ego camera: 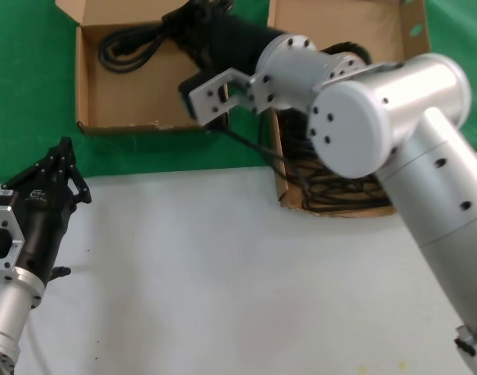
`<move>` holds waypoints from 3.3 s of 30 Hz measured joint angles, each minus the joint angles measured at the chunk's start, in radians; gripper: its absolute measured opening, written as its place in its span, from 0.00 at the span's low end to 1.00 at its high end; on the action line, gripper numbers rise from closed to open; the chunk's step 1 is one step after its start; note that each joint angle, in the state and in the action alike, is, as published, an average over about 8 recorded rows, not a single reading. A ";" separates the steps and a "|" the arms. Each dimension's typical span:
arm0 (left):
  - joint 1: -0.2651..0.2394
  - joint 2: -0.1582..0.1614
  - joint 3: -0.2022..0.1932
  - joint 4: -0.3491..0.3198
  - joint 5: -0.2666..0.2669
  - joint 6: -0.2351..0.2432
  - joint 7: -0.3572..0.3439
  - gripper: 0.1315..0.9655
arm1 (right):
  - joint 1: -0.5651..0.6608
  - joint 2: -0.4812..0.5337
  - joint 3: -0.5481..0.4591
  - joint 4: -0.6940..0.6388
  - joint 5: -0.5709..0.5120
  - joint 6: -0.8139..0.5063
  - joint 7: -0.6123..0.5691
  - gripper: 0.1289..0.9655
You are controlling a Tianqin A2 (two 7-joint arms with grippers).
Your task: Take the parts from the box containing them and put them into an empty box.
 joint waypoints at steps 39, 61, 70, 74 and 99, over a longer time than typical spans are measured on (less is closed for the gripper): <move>0.000 0.000 0.000 0.000 0.000 0.000 0.000 0.02 | -0.176 0.123 0.275 0.176 0.143 0.130 0.007 0.66; 0.003 0.000 -0.001 0.000 -0.001 -0.002 0.002 0.13 | -0.289 0.151 0.304 0.187 0.321 0.214 0.032 0.99; 0.006 0.000 -0.003 -0.001 -0.003 -0.004 0.004 0.30 | -0.380 0.164 0.328 0.203 0.444 0.265 0.064 1.00; 0.007 0.000 -0.003 -0.001 -0.003 -0.005 0.004 0.35 | -0.421 0.169 0.339 0.210 0.500 0.288 0.079 1.00; 0.014 0.001 -0.007 -0.002 -0.007 -0.010 0.009 0.90 | -0.677 0.203 0.407 0.254 0.847 0.430 0.169 1.00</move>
